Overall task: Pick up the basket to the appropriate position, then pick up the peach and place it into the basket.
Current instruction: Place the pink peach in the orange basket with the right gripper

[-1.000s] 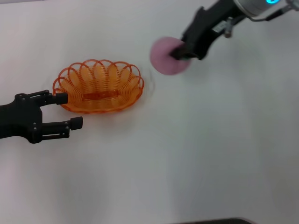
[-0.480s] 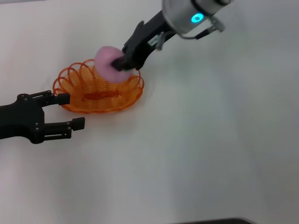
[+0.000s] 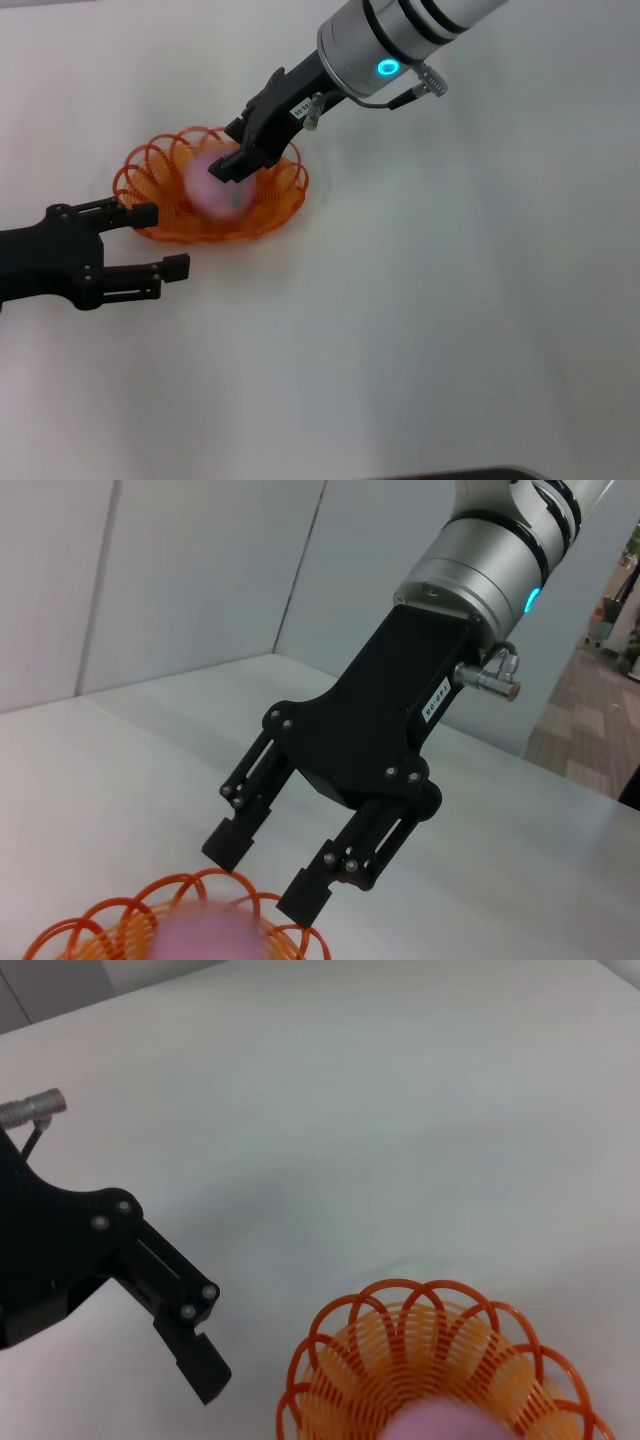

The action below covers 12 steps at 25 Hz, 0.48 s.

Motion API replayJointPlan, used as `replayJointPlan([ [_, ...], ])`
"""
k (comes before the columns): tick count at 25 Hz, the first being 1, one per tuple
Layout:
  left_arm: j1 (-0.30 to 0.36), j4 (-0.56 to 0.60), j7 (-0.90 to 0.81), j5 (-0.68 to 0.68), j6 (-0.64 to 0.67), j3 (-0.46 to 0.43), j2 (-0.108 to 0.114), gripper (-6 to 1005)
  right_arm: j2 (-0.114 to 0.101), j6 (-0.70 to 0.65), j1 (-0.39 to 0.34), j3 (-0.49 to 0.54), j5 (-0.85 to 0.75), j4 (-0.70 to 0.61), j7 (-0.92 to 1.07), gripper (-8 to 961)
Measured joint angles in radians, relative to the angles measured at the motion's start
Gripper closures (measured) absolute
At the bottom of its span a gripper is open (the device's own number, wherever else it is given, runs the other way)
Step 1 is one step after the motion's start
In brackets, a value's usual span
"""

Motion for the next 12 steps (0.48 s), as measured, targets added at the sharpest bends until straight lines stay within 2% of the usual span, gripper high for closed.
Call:
replayJointPlan([
  [1,-0.001,0.0,0.0,0.0,0.0,0.004,0.0,156,0.0,0.0,-0.001,0.0,0.0,0.0,0.0,438],
  [8,-0.002,0.002,0.001,0.0,0.001,0.001,0.0,156,-0.004,-0.009,-0.014,0.01,0.009,-0.01,0.0,274],
  [12,0.002,0.009,0.0,-0.003,0.005,-0.007,0.001,156,-0.013,-0.054,-0.106,0.047,0.076,-0.125,-0.031,181],
])
